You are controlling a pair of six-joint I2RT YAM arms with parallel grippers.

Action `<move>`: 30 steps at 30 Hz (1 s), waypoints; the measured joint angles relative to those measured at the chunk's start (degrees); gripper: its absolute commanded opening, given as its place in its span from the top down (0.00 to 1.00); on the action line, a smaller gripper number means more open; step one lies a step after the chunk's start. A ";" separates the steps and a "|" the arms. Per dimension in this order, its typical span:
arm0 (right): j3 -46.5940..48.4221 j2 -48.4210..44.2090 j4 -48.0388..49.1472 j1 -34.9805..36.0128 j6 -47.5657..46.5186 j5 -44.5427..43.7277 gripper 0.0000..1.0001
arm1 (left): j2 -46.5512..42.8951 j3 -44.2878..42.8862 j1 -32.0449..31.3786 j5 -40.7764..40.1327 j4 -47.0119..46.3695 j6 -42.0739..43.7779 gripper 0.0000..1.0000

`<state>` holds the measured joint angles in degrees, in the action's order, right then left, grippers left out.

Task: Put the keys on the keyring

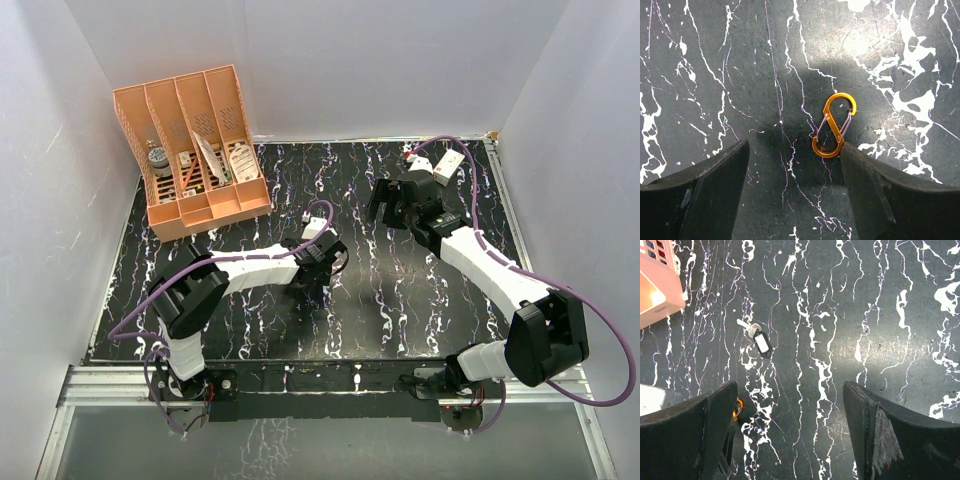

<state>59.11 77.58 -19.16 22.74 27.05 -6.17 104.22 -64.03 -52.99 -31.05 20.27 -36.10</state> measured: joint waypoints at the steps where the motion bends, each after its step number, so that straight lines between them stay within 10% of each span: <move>1: 0.00 0.00 0.00 0.00 0.00 0.00 0.15 | -0.07 0.11 0.00 0.04 -0.22 0.26 0.29; 30: -0.04 -0.37 0.04 0.00 -0.13 0.13 0.15 | 0.33 -1.79 0.00 4.68 -3.58 3.98 0.34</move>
<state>59.07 77.21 -19.11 22.74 26.92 -6.04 104.55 -65.82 -52.99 -26.37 16.69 -32.12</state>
